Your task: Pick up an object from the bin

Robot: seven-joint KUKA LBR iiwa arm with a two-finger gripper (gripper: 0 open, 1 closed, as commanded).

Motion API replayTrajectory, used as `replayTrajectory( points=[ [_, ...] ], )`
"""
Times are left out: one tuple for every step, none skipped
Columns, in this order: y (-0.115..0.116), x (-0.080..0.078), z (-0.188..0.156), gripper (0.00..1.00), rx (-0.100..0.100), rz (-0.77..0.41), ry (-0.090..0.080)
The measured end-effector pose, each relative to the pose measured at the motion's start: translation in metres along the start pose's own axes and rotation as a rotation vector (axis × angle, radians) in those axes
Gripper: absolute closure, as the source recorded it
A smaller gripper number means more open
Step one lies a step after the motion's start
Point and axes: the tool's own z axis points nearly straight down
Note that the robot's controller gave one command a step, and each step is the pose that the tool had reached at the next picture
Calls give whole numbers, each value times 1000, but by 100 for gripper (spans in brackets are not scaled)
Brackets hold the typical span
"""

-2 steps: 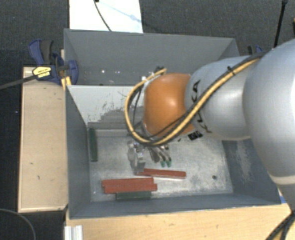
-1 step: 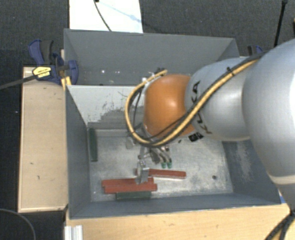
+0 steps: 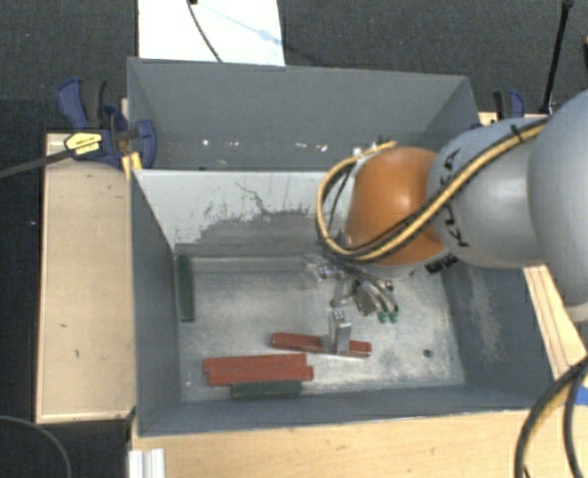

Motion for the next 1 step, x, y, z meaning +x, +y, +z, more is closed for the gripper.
replayTrajectory(
  points=[
    [37, 65, -1, 0, -4, -87, -5]
  ],
)
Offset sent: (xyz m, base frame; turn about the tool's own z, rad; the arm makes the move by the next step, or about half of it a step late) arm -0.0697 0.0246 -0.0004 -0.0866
